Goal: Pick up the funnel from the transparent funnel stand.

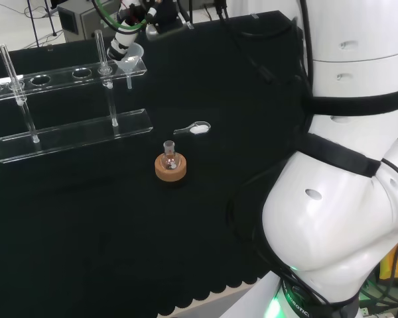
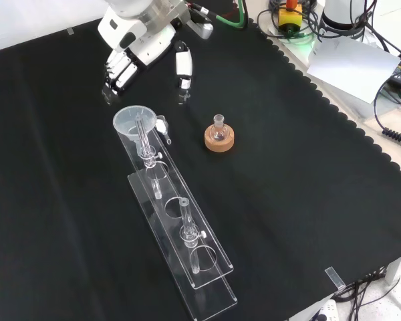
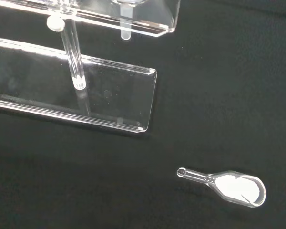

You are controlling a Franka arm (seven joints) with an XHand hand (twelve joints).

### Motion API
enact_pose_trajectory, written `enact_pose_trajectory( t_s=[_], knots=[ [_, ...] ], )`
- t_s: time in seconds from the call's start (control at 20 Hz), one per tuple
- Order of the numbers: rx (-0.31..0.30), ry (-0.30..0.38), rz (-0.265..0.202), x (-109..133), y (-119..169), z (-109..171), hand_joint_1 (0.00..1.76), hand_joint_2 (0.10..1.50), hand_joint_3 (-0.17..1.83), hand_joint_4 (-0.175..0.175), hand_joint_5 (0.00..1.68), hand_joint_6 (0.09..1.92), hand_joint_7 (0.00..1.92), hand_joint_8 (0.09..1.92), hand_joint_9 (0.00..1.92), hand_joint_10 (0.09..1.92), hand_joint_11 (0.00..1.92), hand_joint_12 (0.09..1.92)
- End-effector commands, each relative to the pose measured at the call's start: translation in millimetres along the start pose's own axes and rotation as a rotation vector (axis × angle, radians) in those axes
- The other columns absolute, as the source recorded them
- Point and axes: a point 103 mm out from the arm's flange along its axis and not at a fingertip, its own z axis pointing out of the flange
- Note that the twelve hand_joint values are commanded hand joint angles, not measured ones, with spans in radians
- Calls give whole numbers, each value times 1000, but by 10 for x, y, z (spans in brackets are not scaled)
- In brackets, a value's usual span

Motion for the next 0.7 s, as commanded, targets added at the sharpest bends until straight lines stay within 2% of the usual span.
enact_pose_trajectory(
  t_s=[0.05,0.55,0.7],
  knots=[
    [23,-43,-7,79,56,-25,562,702,279,-59,36,87,0,547,183,877,349,1488],
    [39,-80,-4,102,199,25,566,692,296,-67,28,87,0,574,194,874,374,1472],
    [25,-84,-5,97,262,71,576,687,307,-71,31,87,0,600,198,872,381,1465]
  ],
)
